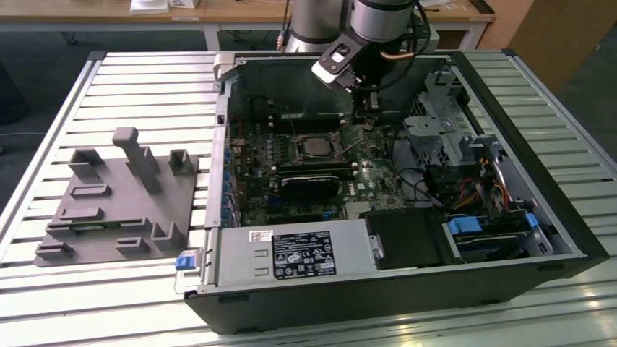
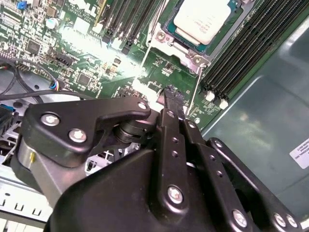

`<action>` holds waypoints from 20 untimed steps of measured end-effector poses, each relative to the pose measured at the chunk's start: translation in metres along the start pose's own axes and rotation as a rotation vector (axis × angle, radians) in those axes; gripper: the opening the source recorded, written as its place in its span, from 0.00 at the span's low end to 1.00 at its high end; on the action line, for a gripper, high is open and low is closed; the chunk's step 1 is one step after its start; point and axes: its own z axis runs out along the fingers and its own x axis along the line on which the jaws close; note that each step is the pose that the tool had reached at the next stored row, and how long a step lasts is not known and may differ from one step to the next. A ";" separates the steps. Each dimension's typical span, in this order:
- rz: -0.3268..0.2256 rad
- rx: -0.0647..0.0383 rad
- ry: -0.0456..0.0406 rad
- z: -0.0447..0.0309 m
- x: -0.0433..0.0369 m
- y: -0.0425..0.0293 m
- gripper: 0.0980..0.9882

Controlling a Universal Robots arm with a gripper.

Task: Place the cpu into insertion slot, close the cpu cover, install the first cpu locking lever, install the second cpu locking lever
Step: 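Close the cpu cover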

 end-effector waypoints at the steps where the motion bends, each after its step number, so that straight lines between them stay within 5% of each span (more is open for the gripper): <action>1: -0.003 0.000 -0.0001 0.0001 0.0001 0.0007 0.01; 20: -0.012 0.001 -0.0011 0.0041 0.0053 0.0132 0.01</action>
